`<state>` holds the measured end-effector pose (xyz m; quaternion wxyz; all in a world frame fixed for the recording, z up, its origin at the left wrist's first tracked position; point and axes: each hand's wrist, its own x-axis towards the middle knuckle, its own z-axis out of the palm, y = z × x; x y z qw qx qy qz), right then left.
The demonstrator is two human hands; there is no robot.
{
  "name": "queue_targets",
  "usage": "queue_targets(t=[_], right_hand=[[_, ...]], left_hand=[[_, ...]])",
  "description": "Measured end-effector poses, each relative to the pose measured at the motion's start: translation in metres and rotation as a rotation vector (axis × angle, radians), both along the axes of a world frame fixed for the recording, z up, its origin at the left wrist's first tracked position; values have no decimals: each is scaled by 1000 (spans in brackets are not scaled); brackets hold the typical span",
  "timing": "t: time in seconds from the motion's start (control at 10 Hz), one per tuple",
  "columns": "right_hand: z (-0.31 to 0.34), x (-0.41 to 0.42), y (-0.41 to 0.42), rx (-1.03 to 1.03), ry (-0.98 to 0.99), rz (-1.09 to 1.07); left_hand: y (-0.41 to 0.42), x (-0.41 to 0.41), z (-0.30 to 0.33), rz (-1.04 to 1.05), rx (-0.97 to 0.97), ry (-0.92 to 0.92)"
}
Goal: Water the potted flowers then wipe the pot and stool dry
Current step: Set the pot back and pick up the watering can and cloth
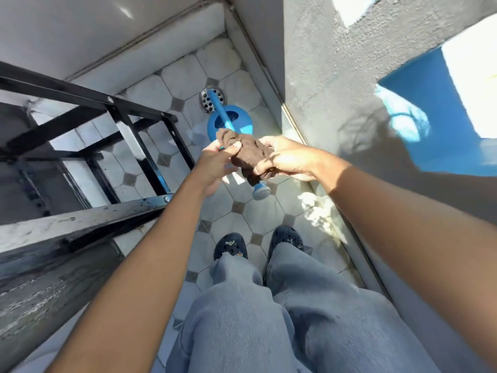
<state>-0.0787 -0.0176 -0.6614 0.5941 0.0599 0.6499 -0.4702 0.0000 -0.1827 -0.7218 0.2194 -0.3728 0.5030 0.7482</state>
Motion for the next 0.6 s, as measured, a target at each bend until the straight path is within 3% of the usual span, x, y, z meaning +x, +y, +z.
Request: queue_targets(t=[0.1,0.3,0.4,0.6], right_hand=[[-13,-15,-9,138,247,-14],[-32,-43,-23,419,691,-41],[-46,-48,-36,403,716,-75],[-45,-31,-37,368,622,23]], left_hand=[[-5,-9,-6,298,-65,49],[-15,-29,-8,492,-133,76],[-18,-40,-16,639,-96,-27],[-27,-31,-23,447,-176,-289]])
